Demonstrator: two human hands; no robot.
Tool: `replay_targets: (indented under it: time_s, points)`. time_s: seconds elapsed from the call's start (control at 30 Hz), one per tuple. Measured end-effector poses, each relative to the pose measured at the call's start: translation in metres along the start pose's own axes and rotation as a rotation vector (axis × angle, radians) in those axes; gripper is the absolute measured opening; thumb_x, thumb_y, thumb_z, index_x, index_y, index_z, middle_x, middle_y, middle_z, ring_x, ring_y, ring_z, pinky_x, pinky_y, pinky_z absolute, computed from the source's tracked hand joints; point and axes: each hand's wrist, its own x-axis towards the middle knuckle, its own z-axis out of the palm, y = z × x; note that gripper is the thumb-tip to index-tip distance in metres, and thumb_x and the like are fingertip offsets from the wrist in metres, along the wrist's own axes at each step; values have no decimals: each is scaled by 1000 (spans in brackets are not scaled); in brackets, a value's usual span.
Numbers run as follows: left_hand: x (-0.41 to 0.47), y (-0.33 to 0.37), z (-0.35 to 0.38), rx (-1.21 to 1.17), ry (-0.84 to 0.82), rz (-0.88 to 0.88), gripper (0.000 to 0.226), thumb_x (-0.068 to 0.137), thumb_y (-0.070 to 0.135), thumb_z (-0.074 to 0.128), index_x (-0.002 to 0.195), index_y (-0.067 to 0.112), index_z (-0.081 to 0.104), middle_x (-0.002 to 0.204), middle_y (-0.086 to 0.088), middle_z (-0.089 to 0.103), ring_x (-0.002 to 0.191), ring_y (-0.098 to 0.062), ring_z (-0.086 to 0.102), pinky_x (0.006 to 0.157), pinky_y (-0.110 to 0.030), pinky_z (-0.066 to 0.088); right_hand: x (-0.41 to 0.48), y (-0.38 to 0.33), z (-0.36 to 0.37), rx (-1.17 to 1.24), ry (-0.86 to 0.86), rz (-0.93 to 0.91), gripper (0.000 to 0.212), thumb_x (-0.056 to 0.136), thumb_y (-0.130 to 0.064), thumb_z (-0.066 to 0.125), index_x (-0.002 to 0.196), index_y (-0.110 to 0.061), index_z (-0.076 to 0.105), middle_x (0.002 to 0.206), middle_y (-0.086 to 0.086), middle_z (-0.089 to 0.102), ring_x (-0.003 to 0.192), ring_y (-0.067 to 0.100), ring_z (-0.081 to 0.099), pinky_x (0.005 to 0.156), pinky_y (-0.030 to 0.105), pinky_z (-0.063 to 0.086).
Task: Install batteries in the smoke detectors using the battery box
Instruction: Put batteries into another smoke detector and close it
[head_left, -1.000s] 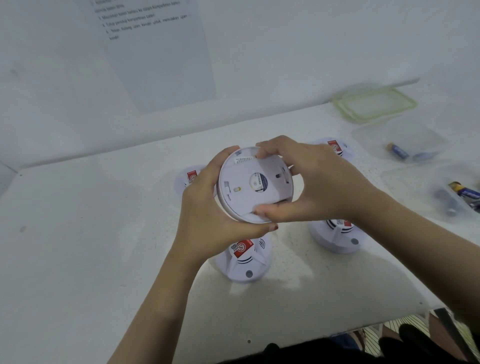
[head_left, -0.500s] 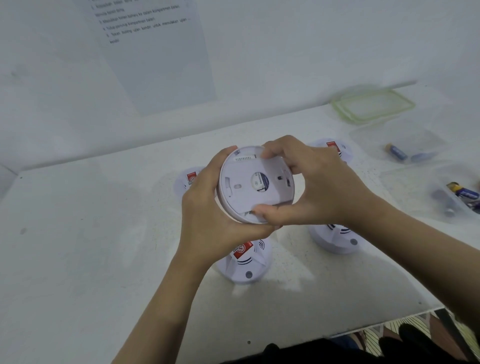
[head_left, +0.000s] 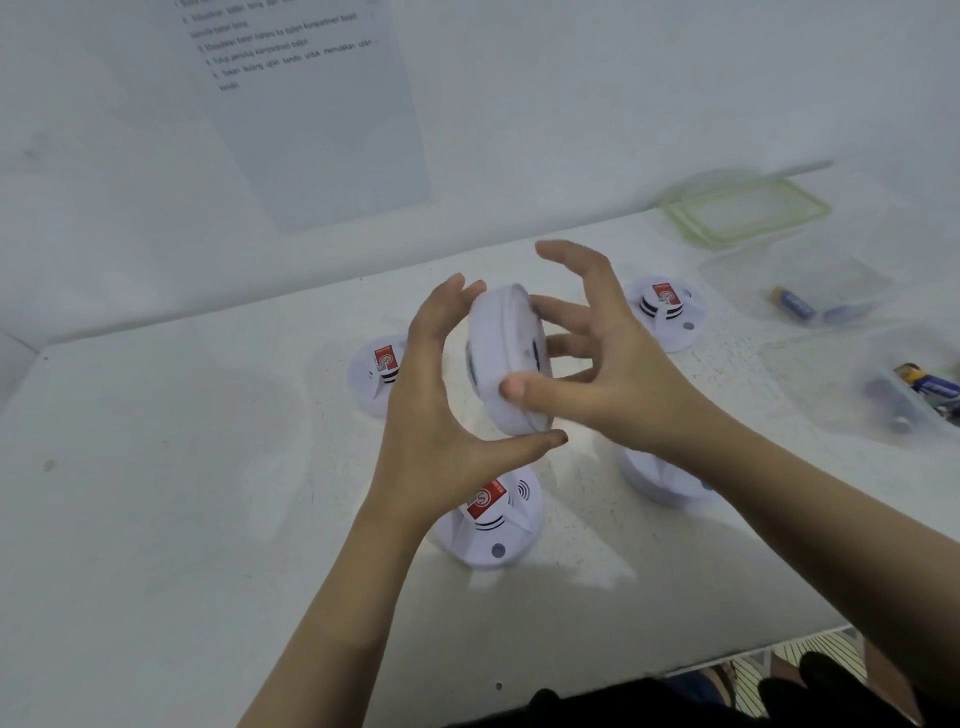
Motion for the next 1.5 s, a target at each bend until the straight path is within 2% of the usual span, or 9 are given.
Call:
replay_targets:
  time_s: [0.13,0.3,0.47,0.6,0.73,0.9,1.1,1.23,1.5]
  points:
    - [1,-5,-1,-68,-101,-117,106,49,56,80,140,41,28,144,22,40,132,8,37,101,-6,35,0,9,-4,452,-122,76,76,63,-30,64,134,-30,37,107,-3,68,91,21,67,67,30,55]
    - [0,-10,4,-200,-71,-152,87,51,46,82,129,36,44,124,24,57,120,-2,54,92,-15,48,-3,22,-6,747,-231,128,89,60,-24,71,142,-30,37,139,8,50,117,33,56,80,54,52]
    - [2,-11,4,-171,23,-143,85,56,30,90,127,32,45,117,36,57,117,5,55,87,-8,46,-5,20,-10,499,-204,118,62,84,-16,51,138,-43,37,132,-2,57,111,35,61,81,50,55]
    - [2,-10,8,-143,61,-152,84,58,26,88,126,37,42,118,40,53,118,8,52,90,-8,45,-9,24,-5,332,-129,61,75,81,-6,67,139,-42,34,123,0,63,109,29,62,81,46,57]
    - [-4,-15,12,-142,34,-217,96,59,23,93,140,25,40,136,13,53,128,-9,51,102,-35,50,-11,32,-1,309,-87,58,86,76,5,70,141,-36,33,130,-4,57,114,19,59,78,40,57]
    - [-8,-14,15,-106,39,-228,98,60,21,92,142,22,39,137,10,52,128,-7,50,100,-28,49,-11,35,-1,317,-54,69,86,76,14,66,140,-34,36,125,-5,61,110,21,62,76,43,57]
    - [-9,-14,19,-136,38,-249,97,60,18,93,141,20,39,136,5,54,128,-14,52,99,-38,51,-12,38,-3,323,-52,66,85,76,16,66,137,-36,39,121,-3,64,109,28,62,76,49,57]
    - [-10,-13,21,-147,34,-262,97,60,19,92,142,20,39,135,6,54,126,-10,52,98,-32,52,-12,41,-5,326,-67,68,86,73,11,70,137,-37,40,122,-1,63,111,30,60,79,56,55]
    - [-11,-12,18,-143,10,-272,98,61,16,92,143,23,39,137,11,53,124,2,51,93,-11,47,-11,43,-9,324,-91,78,84,71,6,69,136,-40,41,120,5,63,94,24,63,70,40,56]
